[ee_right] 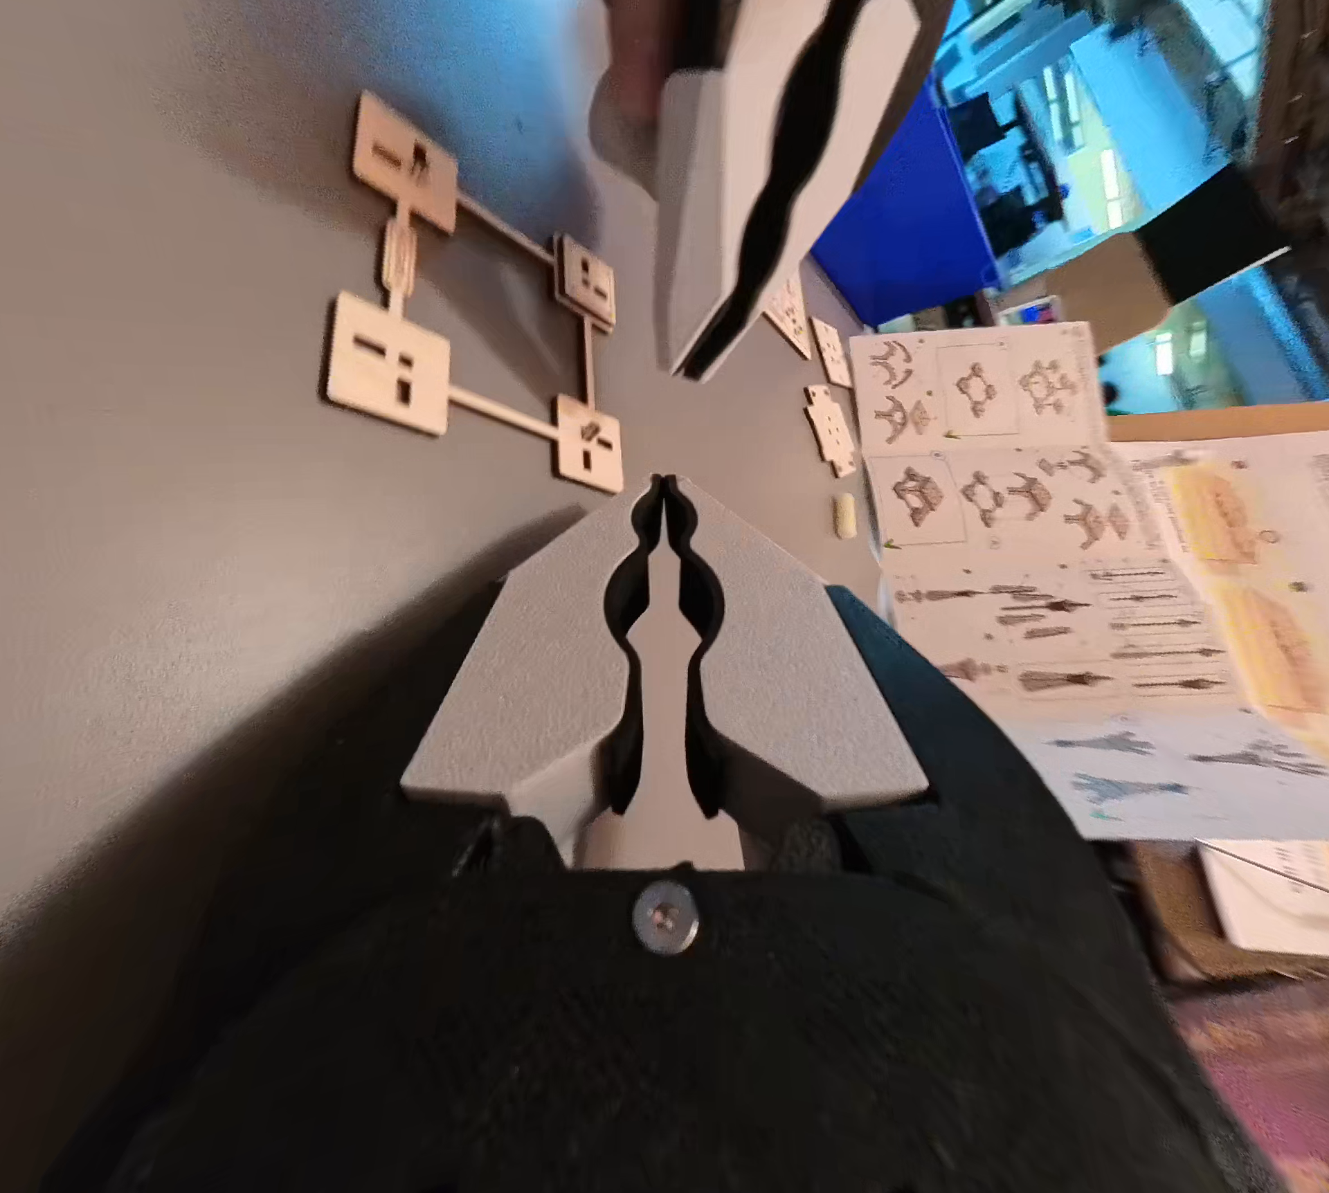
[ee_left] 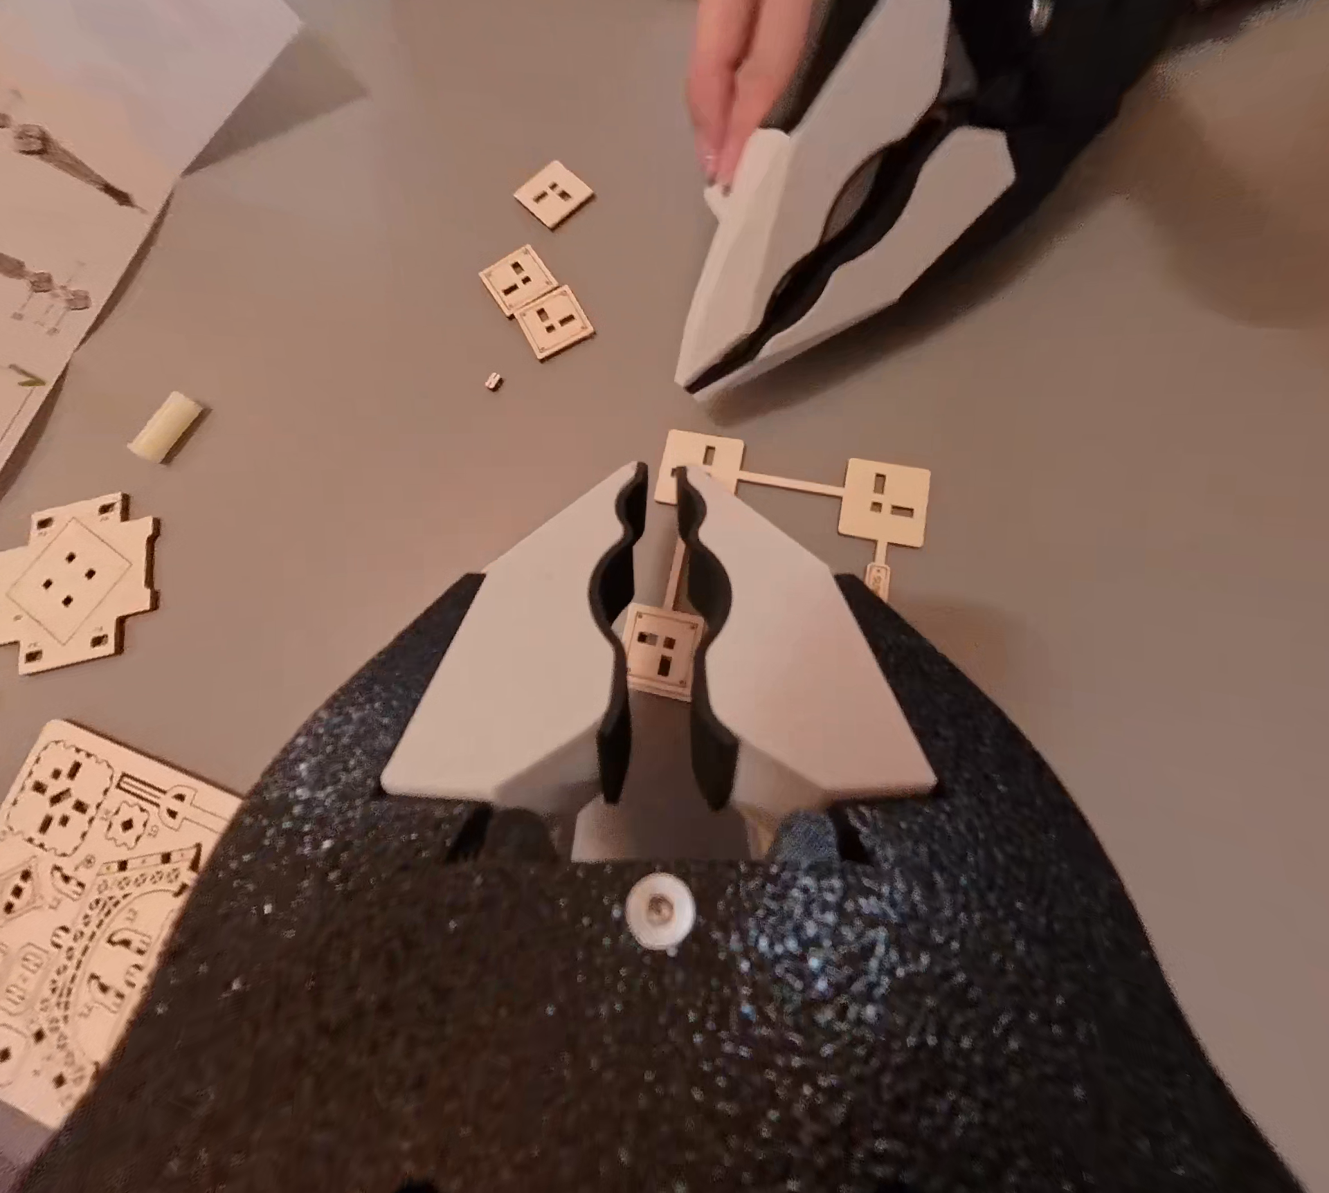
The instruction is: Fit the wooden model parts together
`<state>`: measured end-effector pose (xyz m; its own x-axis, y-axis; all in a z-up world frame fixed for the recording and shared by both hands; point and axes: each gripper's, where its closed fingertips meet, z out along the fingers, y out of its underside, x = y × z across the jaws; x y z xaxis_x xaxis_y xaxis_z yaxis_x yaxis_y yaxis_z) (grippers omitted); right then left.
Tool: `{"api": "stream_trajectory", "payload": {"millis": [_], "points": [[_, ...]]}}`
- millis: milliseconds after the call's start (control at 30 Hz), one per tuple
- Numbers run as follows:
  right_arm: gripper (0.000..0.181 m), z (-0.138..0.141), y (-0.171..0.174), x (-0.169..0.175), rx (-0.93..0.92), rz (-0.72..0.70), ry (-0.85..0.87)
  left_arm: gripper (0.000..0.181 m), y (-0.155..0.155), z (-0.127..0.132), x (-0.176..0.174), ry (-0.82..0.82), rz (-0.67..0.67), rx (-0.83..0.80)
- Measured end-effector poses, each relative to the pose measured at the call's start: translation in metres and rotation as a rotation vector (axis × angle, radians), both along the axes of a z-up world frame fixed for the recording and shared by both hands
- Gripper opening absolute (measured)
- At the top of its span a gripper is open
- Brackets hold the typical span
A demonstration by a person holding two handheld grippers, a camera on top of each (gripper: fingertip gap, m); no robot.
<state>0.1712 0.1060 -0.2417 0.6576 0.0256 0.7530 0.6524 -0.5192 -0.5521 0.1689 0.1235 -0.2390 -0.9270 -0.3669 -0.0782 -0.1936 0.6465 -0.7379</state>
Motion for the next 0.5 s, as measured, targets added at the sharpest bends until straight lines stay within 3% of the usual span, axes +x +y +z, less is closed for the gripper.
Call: {"api": "stream_trajectory", "payload": {"millis": [200,400,500], "points": [[0.01,-0.019,0.001,-0.01,-0.212,0.096,0.428,0.009,-0.002,-0.015,-0.005,0.032,-0.088,0.155],[0.0,-0.013,0.011,0.001,-0.208,0.081,0.659,0.001,-0.004,-0.018,-0.006,0.034,-0.132,0.255],[0.0,-0.019,0.012,0.005,-0.228,0.058,0.66,0.004,-0.004,-0.02,-0.011,0.062,-0.161,0.282]]}}
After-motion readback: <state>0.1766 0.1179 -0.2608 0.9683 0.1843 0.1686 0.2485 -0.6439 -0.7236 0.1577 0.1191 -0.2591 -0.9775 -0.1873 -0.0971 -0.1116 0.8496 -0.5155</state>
